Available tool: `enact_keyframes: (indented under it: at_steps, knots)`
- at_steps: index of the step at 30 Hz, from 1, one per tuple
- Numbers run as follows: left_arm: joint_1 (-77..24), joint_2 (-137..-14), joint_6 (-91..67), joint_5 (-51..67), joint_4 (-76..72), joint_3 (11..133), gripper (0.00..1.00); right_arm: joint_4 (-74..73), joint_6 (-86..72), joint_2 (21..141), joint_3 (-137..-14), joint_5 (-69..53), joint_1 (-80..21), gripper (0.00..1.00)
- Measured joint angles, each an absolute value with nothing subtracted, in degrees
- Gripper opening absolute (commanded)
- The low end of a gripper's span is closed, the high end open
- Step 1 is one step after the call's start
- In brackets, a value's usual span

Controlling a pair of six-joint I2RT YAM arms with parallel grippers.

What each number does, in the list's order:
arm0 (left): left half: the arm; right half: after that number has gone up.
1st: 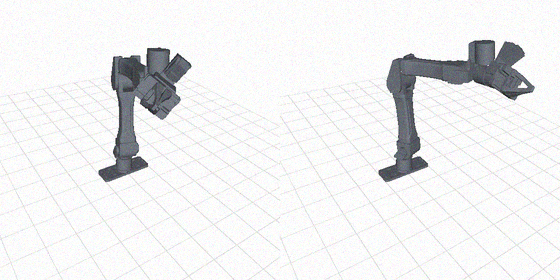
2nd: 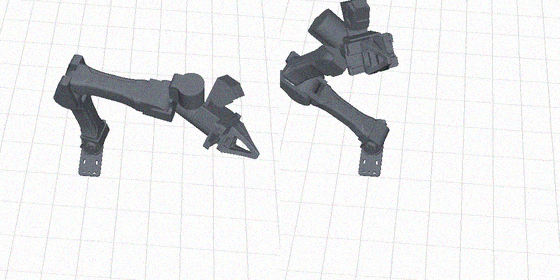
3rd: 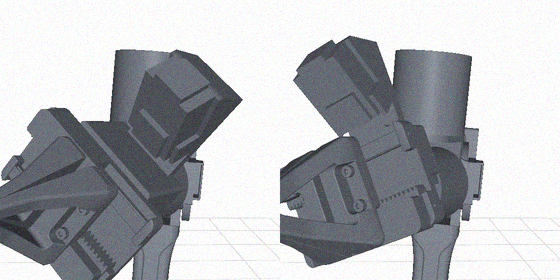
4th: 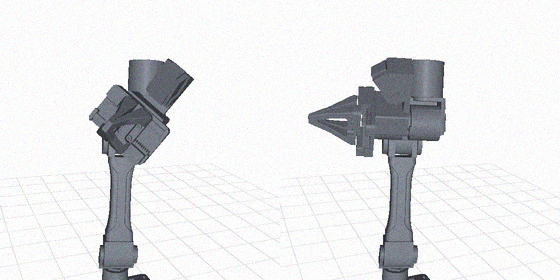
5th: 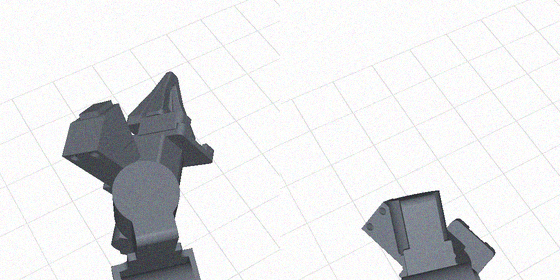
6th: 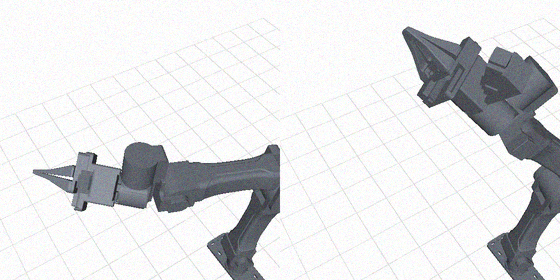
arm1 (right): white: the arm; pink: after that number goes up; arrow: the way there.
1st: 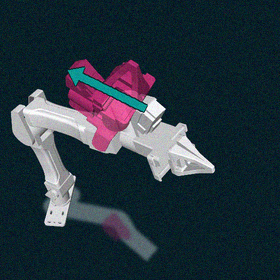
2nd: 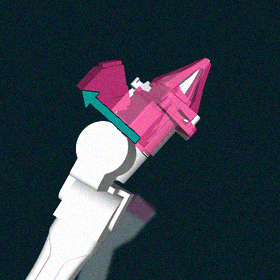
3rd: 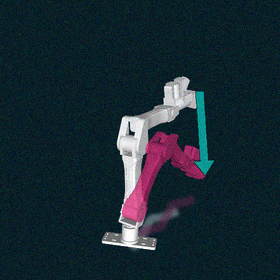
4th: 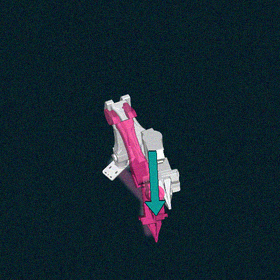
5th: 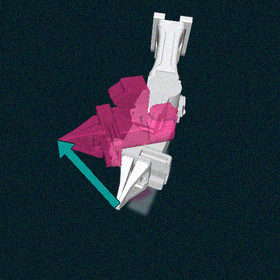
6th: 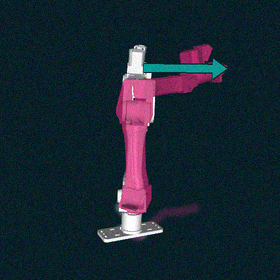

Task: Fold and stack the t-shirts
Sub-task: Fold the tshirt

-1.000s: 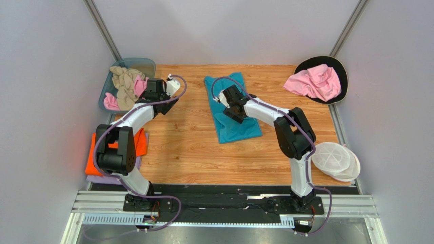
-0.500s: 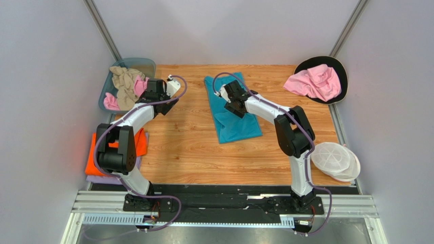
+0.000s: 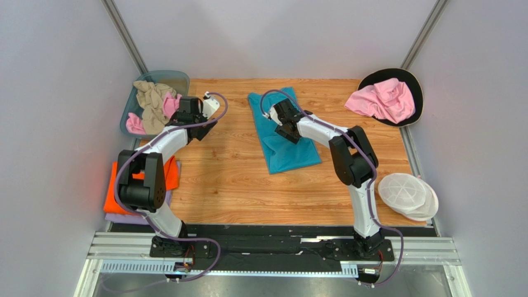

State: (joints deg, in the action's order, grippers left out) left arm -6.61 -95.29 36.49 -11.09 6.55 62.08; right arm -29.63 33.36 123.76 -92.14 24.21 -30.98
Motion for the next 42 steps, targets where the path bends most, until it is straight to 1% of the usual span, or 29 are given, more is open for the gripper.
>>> enact_keyframes:
  at_steps: [8,14,21,29,35,42]
  knots:
    - [-6.6,-95.3,36.5,-11.1,6.5,61.5,0.99,-30.1,32.7,122.0,-90.3,23.3,-31.0,0.70]
    - [-6.6,-95.3,36.4,-11.1,6.6,61.5,0.99,-32.6,30.7,117.8,-89.3,21.4,-31.5,0.70]
    - [-6.6,-95.3,36.4,-11.0,6.6,61.5,0.99,-33.7,28.3,114.1,-88.9,19.5,-34.5,0.70]
    - [-6.6,-95.4,36.4,-11.1,6.6,61.7,0.99,-34.1,26.7,114.1,-88.9,18.3,-39.3,0.70]
    - [-6.1,-98.5,36.3,-11.2,6.9,65.1,0.99,-34.3,26.2,114.5,-88.9,17.8,-41.6,0.70]
    - [-5.3,-100.9,36.2,-11.5,7.0,67.4,0.99,-34.2,25.7,118.6,-88.9,17.3,-43.3,0.70]
